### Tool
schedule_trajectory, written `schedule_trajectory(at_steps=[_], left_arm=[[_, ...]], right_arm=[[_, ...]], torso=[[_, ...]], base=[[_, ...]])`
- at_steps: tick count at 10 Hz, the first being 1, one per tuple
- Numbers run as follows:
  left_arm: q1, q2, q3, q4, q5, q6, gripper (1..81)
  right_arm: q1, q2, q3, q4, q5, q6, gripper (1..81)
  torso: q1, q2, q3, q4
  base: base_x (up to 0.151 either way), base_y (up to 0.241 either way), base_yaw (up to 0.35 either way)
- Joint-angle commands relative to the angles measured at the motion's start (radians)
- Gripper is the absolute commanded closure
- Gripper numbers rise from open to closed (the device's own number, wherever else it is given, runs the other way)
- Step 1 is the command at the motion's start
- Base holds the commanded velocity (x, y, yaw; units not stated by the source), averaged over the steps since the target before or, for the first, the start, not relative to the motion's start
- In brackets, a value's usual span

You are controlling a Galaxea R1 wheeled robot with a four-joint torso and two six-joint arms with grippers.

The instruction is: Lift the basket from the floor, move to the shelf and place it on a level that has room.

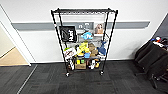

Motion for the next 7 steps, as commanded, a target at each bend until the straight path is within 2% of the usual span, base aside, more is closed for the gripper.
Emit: schedule_trajectory(at_steps=[1, 7], left_arm=[[-0.061, -0.028, 0.005, -0.041, 0.122, -0.002, 1.0], [-0.122, -0.030, -0.002, -0.070, 0.149, -0.002, 1.0]], right_arm=[[0.044, -0.021, 0.018, 0.015, -0.075, 0.004, 1.0], [0.084, -0.025, 0.018, 0.044, -0.081, 0.004, 1.0]], torso=[[0.062, -0.096, 0.000, 0.000], [0.191, -0.302, 0.000, 0.000]], base=[[0.000, 0.000, 0.000], [0.000, 0.000, 0.000]])
